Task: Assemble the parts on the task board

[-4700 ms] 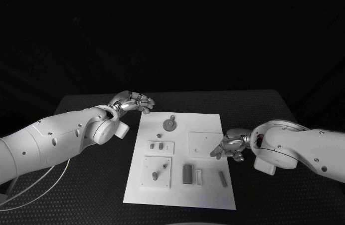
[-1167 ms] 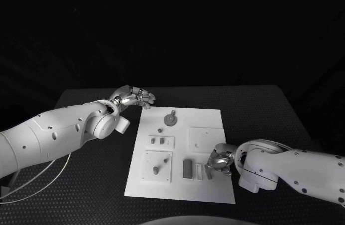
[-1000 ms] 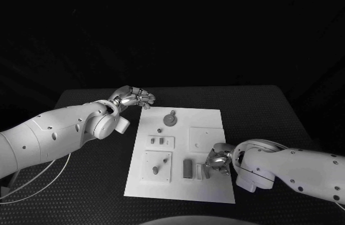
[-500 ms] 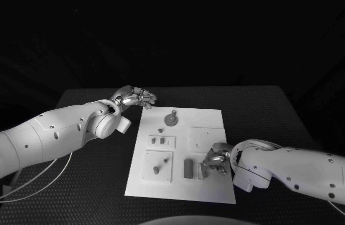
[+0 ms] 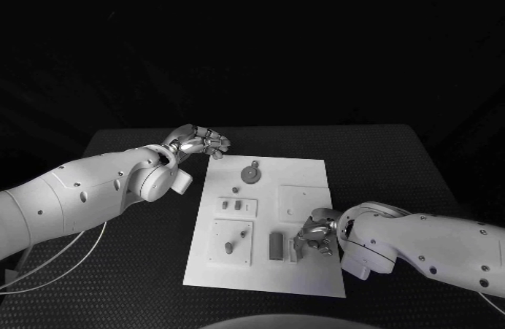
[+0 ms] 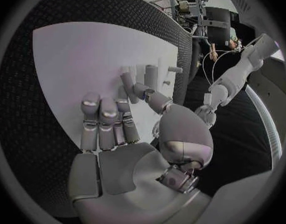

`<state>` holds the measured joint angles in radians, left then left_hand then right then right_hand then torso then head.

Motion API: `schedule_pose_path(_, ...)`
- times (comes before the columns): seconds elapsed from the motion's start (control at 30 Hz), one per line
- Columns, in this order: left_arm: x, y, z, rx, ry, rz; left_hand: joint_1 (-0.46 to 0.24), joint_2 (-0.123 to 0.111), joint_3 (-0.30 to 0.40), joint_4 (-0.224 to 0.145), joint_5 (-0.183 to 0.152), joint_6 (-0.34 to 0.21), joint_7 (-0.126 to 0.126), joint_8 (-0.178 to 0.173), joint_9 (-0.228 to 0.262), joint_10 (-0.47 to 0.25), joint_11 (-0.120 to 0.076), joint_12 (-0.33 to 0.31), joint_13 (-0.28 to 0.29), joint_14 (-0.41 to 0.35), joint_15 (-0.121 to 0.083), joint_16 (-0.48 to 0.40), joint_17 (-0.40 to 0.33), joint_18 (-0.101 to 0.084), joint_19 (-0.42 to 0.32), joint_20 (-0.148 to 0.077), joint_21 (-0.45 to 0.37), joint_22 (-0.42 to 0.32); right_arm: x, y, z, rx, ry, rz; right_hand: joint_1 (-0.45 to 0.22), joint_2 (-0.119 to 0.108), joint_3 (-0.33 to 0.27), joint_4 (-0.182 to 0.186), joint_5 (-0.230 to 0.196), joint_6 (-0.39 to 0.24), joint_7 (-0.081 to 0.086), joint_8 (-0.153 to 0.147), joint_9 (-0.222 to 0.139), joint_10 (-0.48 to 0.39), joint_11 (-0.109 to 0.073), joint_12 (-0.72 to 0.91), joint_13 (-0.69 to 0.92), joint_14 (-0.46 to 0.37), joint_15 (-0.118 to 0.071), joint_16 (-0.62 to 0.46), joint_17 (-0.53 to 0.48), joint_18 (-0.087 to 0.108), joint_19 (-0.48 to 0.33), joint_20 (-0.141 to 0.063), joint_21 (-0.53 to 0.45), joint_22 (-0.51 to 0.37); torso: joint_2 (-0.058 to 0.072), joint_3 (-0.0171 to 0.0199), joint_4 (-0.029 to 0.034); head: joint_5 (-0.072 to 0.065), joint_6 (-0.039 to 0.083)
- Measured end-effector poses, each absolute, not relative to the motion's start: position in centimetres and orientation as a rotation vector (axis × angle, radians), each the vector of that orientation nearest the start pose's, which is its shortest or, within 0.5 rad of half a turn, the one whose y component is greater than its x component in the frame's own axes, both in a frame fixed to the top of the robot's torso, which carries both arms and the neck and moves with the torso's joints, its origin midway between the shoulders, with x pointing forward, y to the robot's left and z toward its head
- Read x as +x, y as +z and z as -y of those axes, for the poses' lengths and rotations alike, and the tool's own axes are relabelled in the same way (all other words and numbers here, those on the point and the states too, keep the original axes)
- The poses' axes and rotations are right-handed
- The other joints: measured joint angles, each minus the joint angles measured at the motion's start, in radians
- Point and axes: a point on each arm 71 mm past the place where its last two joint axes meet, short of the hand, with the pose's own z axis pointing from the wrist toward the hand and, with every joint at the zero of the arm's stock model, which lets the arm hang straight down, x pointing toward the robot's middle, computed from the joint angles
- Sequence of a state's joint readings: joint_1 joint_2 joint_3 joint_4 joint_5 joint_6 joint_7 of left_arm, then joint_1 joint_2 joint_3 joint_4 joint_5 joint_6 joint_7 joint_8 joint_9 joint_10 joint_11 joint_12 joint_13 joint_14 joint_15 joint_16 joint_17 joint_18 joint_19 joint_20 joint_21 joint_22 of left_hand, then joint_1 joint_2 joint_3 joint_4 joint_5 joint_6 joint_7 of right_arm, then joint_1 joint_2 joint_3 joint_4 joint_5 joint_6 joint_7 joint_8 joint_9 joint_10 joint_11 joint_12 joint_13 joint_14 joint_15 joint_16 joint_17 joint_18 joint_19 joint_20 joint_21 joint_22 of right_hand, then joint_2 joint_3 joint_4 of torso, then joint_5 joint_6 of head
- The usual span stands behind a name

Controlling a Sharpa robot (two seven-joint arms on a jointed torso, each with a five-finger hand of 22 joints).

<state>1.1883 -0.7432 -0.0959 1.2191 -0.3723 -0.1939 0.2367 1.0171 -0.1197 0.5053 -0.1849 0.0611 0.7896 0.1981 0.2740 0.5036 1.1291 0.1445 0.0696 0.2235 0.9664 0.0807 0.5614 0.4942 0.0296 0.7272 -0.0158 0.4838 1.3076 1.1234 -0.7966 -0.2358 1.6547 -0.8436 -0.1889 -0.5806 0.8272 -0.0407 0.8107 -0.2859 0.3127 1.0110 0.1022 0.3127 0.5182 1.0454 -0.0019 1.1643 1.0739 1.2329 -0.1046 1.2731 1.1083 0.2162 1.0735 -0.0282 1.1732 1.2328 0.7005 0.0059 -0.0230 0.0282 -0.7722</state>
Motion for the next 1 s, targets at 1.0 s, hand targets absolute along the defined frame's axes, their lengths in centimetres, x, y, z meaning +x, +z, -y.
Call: schedule_pose_path(1.0,52.70,-22.87,-24.27,-0.826,-1.208,-1.705,0.000,0.000,-0.003,0.003,0.000,0.000,0.000,0.000,-0.001,-0.003,-0.003,0.000,-0.001,0.000,0.000,0.000,0.002,0.000,0.000,0.000,-0.004,0.000,38.75,-31.27,16.99,0.498,0.489,-2.512,-0.033,-0.012,-0.044,0.003,-0.042,0.008,-0.002,0.005,-0.002,0.000,0.000,-0.004,0.007,0.003,0.003,0.000,0.004,0.000,0.002,0.001,0.004,-0.006,0.000,0.0002,-0.0007,0.003,-0.001)
